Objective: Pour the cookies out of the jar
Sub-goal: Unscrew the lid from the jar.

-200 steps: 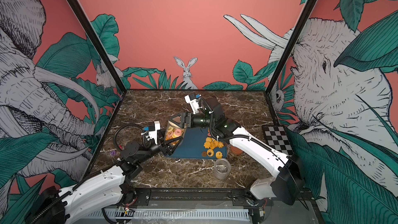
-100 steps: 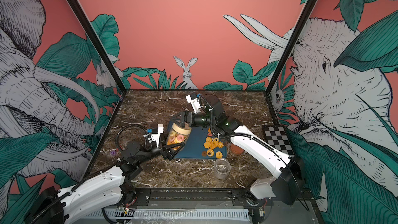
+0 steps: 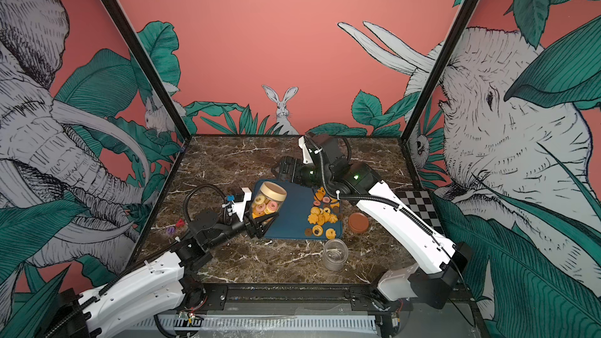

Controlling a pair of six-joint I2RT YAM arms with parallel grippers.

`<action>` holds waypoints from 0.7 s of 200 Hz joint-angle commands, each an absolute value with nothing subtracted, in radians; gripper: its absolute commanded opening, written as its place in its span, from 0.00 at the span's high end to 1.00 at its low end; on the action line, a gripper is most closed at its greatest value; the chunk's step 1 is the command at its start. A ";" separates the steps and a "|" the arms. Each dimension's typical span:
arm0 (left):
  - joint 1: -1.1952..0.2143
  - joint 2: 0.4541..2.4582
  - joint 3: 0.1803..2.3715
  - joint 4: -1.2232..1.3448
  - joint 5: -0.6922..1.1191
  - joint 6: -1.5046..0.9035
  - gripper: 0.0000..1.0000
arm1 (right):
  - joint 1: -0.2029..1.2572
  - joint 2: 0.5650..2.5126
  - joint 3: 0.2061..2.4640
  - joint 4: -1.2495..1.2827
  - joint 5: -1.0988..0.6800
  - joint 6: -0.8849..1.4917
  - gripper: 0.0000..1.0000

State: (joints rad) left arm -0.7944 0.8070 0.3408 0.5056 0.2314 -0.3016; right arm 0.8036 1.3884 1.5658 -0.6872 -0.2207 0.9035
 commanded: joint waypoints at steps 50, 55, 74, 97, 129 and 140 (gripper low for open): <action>-0.842 0.783 0.410 0.553 0.170 -0.183 1.00 | 0.827 1.467 1.515 -0.613 -0.307 1.062 0.01; -0.842 0.782 0.407 0.557 0.165 -0.186 1.00 | 0.827 1.468 1.510 -0.610 -0.308 1.068 0.01; -0.844 0.778 0.391 0.584 0.156 -0.195 1.00 | 0.827 1.467 1.472 -0.576 -0.325 1.104 0.01; -0.844 0.778 0.391 0.579 0.156 -0.190 1.00 | 0.834 1.469 1.463 -0.565 -0.336 1.123 0.01; -0.844 0.777 0.393 0.570 0.155 -0.184 1.00 | 0.848 1.462 1.472 -0.584 -0.326 1.118 0.02; -0.844 0.778 0.394 0.567 0.156 -0.184 1.00 | 0.851 1.458 1.468 -0.583 -0.324 1.120 0.03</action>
State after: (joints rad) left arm -0.8413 0.8074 0.3515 0.4572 0.1619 -0.2050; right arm 0.8383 1.4696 1.4631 -0.6041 -0.3267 1.0855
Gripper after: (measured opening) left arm 0.878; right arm 0.979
